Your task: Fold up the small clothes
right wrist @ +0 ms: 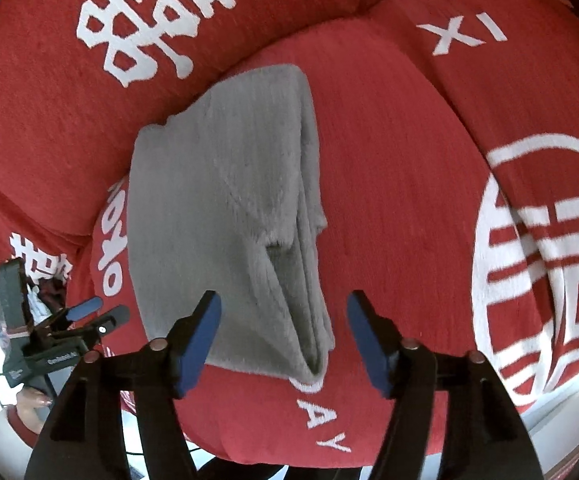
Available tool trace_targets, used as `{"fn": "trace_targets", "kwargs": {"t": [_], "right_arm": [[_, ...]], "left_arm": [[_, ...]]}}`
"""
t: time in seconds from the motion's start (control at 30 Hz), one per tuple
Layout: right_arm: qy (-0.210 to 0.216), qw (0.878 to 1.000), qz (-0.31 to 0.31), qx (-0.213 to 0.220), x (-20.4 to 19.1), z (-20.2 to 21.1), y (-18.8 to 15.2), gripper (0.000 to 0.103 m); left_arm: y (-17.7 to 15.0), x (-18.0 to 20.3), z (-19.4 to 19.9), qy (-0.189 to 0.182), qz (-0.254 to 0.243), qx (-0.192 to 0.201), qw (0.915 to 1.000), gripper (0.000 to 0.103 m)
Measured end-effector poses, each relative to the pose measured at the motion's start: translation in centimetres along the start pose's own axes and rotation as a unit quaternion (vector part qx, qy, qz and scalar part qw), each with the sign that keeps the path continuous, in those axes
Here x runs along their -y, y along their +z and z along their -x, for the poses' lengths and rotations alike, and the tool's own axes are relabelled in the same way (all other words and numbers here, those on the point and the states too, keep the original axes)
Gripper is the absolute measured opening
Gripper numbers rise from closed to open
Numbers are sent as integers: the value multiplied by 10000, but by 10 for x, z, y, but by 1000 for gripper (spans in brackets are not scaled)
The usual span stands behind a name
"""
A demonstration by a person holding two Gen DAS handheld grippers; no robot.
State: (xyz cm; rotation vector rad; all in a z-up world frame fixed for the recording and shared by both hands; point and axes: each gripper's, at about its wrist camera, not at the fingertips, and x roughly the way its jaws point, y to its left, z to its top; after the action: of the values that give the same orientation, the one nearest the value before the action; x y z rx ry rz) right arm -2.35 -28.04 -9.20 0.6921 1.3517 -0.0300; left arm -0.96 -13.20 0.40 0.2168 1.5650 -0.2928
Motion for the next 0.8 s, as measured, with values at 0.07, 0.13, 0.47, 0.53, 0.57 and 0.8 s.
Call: {"fn": "trace_targets", "kwargs": {"t": [0.07,0.13,0.47,0.53,0.57,0.8], "right_arm": [[38,10000,3,-64,2,-1,8,69],[3,9999,51,-102,5,-2,14,69],[401,9989,127,-184,23,-12,53,69],[644,9976,51,-260,30,-20,63,69],[751,9967,36,-301,32,-24,67,69],[1719,9811,197,-868,34,-64,85,70]], "left_arm": [[4,2,0,61,-15,62,10000,102],[7,4,-2,62,-20,60,10000,102],[52,-12,-10,-1266,449,164,9908,102],[62,-13,-17,-1492,492,125,9875,102],[67,-12,-23,-1621,502,75,9855,102],[81,8,-58,-2183,286,-215,9752,102]]}}
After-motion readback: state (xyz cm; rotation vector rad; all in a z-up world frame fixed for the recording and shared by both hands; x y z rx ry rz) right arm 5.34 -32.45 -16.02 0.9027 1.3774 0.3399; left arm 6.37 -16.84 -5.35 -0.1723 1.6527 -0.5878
